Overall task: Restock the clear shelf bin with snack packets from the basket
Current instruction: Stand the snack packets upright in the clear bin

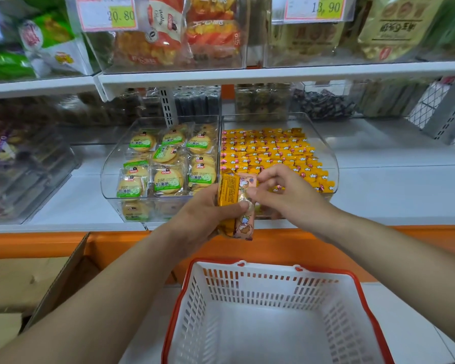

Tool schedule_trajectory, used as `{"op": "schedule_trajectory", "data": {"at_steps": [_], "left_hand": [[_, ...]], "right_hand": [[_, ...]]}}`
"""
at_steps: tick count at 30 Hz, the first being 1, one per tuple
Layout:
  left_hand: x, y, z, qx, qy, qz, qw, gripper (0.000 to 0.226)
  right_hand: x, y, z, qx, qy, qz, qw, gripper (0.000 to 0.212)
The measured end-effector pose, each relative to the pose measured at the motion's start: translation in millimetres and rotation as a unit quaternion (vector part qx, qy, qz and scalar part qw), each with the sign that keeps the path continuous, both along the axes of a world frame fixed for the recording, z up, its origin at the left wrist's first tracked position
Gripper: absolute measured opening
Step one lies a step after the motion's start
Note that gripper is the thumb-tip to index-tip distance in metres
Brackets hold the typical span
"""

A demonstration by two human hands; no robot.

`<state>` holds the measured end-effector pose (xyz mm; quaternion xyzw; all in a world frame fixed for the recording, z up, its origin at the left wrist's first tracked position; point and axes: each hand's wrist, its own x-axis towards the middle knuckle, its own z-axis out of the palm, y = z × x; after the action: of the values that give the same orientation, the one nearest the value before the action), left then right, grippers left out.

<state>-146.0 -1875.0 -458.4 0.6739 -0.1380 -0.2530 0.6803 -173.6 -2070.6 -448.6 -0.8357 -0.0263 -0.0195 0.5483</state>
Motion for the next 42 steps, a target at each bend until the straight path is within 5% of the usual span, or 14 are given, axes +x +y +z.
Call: {"op": "schedule_trajectory", "data": {"at_steps": [8, 15, 21, 26, 34, 39, 42], "left_hand": [[-5.8, 2.1, 4.1, 0.008, 0.036, -0.033, 0.999, 0.041], [1.4, 6.9, 3.2, 0.021, -0.006, 0.082, 0.996, 0.016], [3.4, 9.5, 7.1, 0.022, -0.030, 0.095, 0.995, 0.012], [10.3, 26.6, 12.4, 0.051, -0.036, 0.112, 0.992, 0.020], [19.0, 55.6, 9.4, 0.043, -0.028, 0.094, 0.994, 0.023], [21.7, 64.3, 5.7, 0.047, -0.047, 0.117, 0.991, 0.028], [20.8, 62.3, 3.9, 0.048, -0.052, 0.120, 0.990, 0.029]], "right_hand": [[-1.1, -12.8, 6.4, 0.073, 0.004, 0.043, 0.996, 0.036], [-1.5, -19.6, 0.7, 0.250, 0.089, -0.001, 0.964, 0.015], [-9.3, 6.0, -8.9, 0.085, 0.088, 0.038, 0.992, 0.039], [-2.8, 5.6, 2.7, 0.081, 0.073, 0.106, 0.988, 0.062], [58.6, 10.4, 3.7, -0.039, -0.118, -0.077, 0.989, 0.049], [81.7, 22.5, -14.7, -0.199, -0.101, -0.049, 0.973, 0.046], [79.1, 28.0, -18.0, -0.261, -0.109, 0.006, 0.959, 0.024]]}}
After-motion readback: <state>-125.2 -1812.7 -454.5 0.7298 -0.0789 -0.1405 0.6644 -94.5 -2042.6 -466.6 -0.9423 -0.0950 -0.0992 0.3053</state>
